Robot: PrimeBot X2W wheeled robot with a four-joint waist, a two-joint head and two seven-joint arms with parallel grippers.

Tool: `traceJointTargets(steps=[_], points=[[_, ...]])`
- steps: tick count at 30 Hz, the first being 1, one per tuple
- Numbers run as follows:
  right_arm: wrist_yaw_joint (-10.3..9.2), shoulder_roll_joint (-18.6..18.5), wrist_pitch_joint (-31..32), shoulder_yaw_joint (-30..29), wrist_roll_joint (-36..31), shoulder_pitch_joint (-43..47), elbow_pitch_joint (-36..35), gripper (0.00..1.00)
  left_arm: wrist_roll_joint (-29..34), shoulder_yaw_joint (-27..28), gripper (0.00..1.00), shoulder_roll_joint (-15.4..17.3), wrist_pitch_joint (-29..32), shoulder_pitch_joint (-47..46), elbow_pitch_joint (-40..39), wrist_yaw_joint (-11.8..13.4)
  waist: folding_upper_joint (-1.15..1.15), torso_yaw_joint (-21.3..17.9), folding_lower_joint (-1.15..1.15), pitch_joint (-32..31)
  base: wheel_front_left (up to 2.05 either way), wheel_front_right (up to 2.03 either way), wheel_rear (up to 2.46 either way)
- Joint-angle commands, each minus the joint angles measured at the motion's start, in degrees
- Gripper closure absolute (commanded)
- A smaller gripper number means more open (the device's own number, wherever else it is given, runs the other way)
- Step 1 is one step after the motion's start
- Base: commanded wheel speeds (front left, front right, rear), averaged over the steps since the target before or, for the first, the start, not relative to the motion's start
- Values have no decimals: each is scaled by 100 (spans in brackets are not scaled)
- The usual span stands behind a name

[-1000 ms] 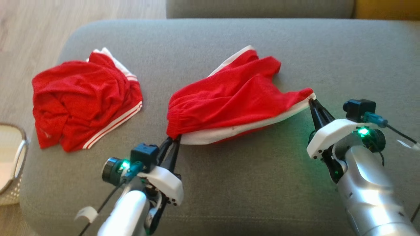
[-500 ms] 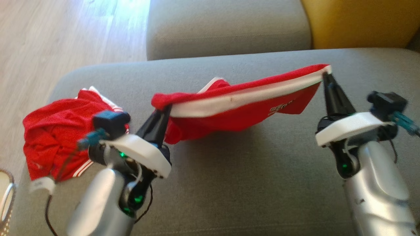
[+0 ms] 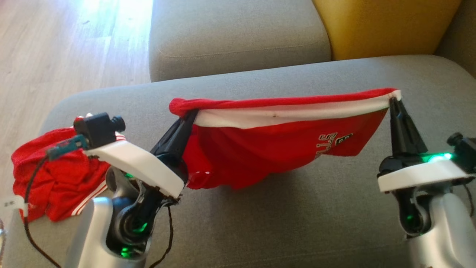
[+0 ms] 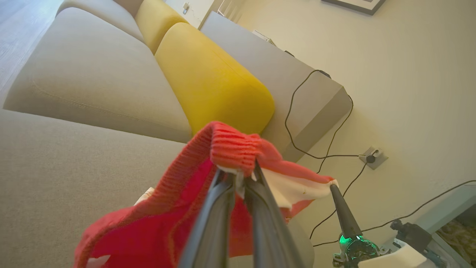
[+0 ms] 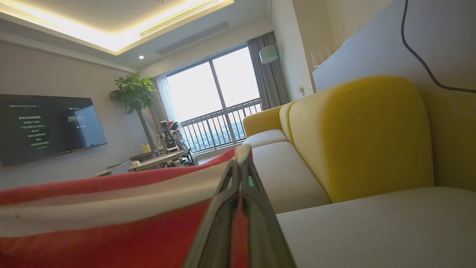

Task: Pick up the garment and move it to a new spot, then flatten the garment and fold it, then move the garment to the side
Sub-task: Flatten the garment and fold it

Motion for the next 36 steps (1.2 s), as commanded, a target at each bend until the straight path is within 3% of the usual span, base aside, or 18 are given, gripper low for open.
traceJointTargets(steps=[1, 3, 10, 16, 20, 24, 25, 30, 36], points=[[-2, 12, 32, 83, -43, -257, -363, 100, -15, 258, 100, 100, 84, -367, -330, 32, 0, -30, 1, 33, 0, 0, 0], [-2, 12, 61, 23, -370, -310, -653, 100, -127, 291, 100, 115, 213, -501, -488, 60, 0, -60, 1, 85, 0, 0, 0], [-2, 12, 377, -195, -303, -1037, -974, 100, -325, 409, 100, 256, 762, -1589, -487, 166, 0, -197, 1, 411, 0, 0, 0], [-2, 12, 1098, -78, -493, -2443, -530, 100, -138, 293, 100, 463, 1265, -3040, 346, 179, 0, -262, 1, 1248, 0, 0, 0], [-2, 12, 1399, 102, -581, -3906, 211, 100, 241, 194, 100, 573, 1266, -4373, 1342, 39, 0, -329, 1, 2048, 0, 0, 0], [-2, 12, 974, 98, -715, -5514, 1260, 100, 689, 248, 100, 537, 663, -5840, 2554, -91, 0, -447, 1, 2689, 0, 0, 0], [-2, 12, 974, 98, -715, -5514, 1260, 100, 689, 248, 100, 537, 663, -5840, 2554, -91, 0, -447, 1, 2689, 0, 0, 0], [-2, 12, -125, -367, -973, -7008, 2518, 100, 1285, 223, 100, 400, -797, -7394, 3907, -420, 0, -505, 1, 3187, 0, 0, 0], [-2, 12, -376, -350, -933, -7311, 3538, 100, 1582, 51, 100, 182, -2053, -7879, 5329, -680, 0, -422, 1, 3506, 0, 0, 0]])
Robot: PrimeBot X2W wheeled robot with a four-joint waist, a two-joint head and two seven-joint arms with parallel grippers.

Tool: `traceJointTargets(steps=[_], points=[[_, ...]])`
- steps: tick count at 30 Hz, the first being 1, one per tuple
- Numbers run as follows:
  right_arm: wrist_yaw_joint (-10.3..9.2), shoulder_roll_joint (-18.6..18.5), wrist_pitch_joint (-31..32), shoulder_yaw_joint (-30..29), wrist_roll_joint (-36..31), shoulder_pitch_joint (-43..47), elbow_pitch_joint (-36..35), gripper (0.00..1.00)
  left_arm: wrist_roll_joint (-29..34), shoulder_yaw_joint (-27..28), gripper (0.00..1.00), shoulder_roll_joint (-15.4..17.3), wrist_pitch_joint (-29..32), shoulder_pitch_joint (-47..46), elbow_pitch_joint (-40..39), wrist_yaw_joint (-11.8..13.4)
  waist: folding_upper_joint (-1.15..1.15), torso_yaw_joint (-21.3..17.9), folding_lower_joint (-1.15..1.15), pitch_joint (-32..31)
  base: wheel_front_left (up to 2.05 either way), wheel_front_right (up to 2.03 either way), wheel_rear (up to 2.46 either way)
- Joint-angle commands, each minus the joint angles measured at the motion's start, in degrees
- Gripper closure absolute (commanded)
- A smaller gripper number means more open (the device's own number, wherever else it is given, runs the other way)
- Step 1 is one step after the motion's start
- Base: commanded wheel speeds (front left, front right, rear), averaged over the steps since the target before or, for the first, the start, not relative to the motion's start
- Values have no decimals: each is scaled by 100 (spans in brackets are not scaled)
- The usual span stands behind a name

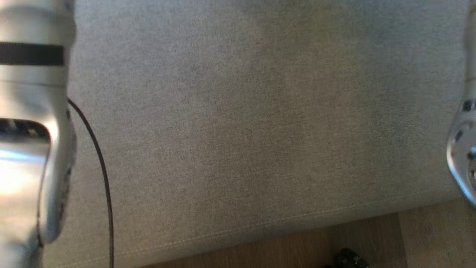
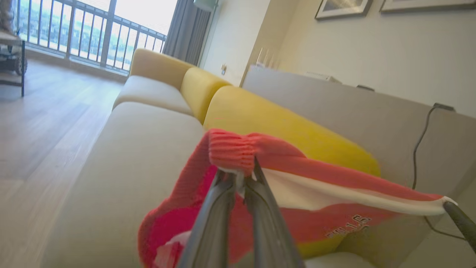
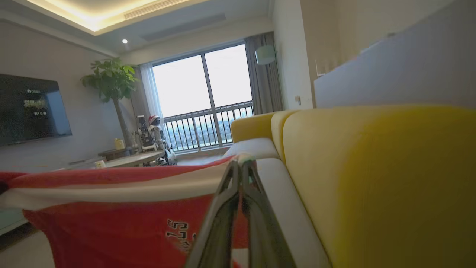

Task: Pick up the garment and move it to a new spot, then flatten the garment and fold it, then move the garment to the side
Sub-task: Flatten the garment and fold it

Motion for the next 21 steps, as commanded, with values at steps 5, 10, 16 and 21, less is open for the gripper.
traceJointTargets(steps=[5, 10, 16, 21], points=[[-2, 85, -33, 643, 363, 480, 933, 100, 203, -430, 100, 111, -160, 369, 760, -315, 0, 128, -2, 302, 0, 0, 0], [-2, 85, -14, 764, 399, 738, 1847, 100, 319, -777, 100, 123, -306, 1059, 1333, -471, 0, 181, -2, 260, 0, 0, 0], [-2, 36, 325, 953, 113, 952, 2468, 100, 444, -1189, 100, 150, -393, 1807, 1774, -560, 0, 248, -2, -9, 0, 0, 0], [-2, -125, 649, 1151, -82, 1255, 2596, 100, 459, -1410, 100, 135, -553, 2248, 1917, -584, 0, 292, -2, -279, 0, 0, 0]])
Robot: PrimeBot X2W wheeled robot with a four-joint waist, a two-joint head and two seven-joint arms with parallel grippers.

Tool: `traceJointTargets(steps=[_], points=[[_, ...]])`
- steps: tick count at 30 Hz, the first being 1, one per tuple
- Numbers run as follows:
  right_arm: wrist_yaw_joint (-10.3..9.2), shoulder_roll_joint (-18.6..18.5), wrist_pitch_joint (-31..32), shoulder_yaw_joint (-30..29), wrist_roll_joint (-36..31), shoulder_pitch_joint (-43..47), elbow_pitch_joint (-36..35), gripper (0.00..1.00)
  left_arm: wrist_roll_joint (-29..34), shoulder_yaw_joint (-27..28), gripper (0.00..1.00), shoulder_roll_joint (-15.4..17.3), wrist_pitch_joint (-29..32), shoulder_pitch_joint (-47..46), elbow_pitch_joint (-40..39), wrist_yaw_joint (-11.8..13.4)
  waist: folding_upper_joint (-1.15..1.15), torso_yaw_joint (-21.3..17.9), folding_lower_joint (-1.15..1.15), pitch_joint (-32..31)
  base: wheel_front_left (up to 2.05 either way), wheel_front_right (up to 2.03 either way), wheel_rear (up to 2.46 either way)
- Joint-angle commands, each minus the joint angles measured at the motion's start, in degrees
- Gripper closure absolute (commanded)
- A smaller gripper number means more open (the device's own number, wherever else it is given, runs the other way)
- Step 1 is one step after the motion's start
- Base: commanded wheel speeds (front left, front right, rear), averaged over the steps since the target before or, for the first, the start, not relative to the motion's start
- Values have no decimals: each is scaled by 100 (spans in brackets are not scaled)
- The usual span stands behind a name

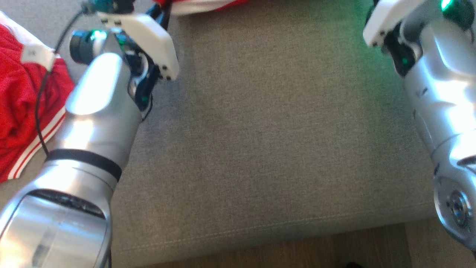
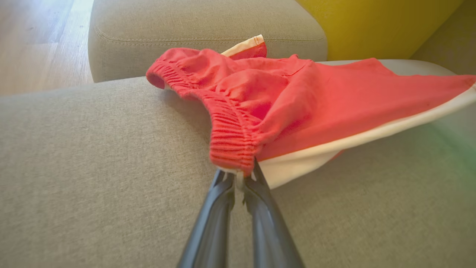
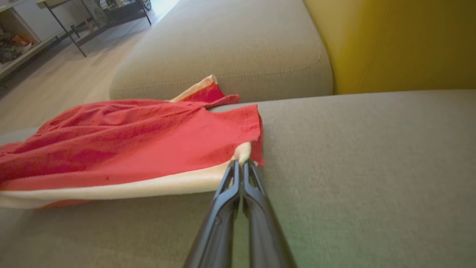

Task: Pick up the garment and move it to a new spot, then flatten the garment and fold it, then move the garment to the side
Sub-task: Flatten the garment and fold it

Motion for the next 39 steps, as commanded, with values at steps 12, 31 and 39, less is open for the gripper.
traceJointTargets(steps=[12, 31, 39], points=[[-2, -227, 753, 530, 133, 749, -59, 100, 74, -289, 100, 201, -601, 631, 36, -31, 0, 48, 1, -757, 0, 0, 0], [-2, -1043, 2120, 2112, 1721, 2681, -1360, 100, -498, -812, 100, 390, -764, 2600, -505, -34, 0, -166, 1, -2173, 0, 0, 0], [-2, -2013, 3268, 3037, 2920, 3830, -3233, 100, -691, -1176, 100, 649, -511, 3769, -1389, -35, 0, -187, 1, -2663, 0, 0, 0]])
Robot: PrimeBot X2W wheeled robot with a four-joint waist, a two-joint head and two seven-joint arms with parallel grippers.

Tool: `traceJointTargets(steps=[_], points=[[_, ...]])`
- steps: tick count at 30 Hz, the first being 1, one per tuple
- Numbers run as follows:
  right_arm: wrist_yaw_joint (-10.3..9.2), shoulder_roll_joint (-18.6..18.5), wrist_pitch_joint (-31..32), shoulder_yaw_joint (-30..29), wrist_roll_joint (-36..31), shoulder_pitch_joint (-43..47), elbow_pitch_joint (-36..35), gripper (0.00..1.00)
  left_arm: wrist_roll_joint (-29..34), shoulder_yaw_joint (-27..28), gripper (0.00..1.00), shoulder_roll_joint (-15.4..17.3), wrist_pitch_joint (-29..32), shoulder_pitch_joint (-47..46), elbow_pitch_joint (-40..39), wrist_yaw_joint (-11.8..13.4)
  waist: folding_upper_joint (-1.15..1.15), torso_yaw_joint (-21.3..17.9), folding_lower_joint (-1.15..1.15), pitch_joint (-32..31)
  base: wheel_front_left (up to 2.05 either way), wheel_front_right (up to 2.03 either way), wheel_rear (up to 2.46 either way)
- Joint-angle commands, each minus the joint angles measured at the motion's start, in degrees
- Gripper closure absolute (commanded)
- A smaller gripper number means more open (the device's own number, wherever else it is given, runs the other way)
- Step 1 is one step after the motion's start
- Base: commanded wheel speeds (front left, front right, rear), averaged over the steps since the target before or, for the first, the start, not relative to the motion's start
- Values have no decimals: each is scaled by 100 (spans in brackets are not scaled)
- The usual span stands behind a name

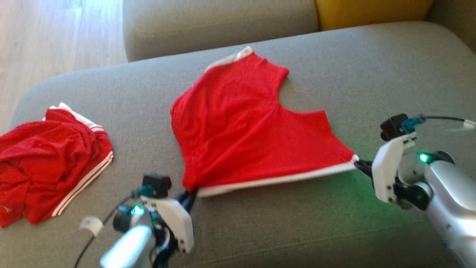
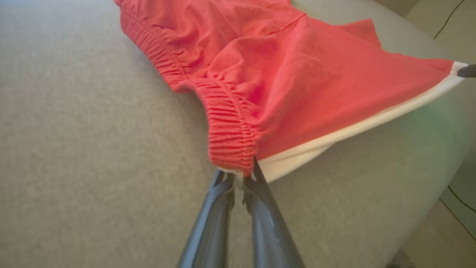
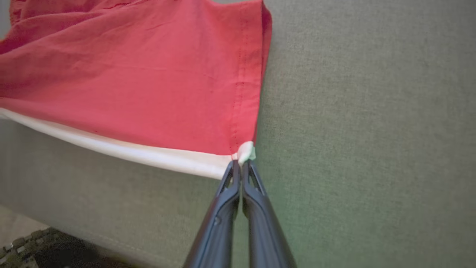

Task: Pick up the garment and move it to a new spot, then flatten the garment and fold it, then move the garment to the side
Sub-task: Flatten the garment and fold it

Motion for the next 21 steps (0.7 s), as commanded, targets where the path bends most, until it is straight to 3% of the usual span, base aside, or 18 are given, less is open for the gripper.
traceJointTargets(steps=[1, 7, 12, 21], points=[[-6, -403, 220, 128, 182, 52, -498, 100, -32, 108, 100, 226, 60, 26, -316, 14, 0, 13, 1, -105, 0, 0, 0], [-6, -1129, 1047, 242, 722, 669, -1599, 100, -109, -34, 100, 419, 370, 769, -1201, 187, 0, 74, 1, -251, 0, 0, 0], [-6, -1520, 1542, 1, 944, 1166, -2315, 100, -227, -90, 100, 661, 714, 1350, -2135, 417, 0, 124, 1, -344, 0, 0, 0], [-6, -1491, 1755, -701, 644, 1460, -2912, 100, -440, -8, 100, 927, 1223, 1723, -3448, 803, 0, 256, 1, -323, 0, 0, 0]])
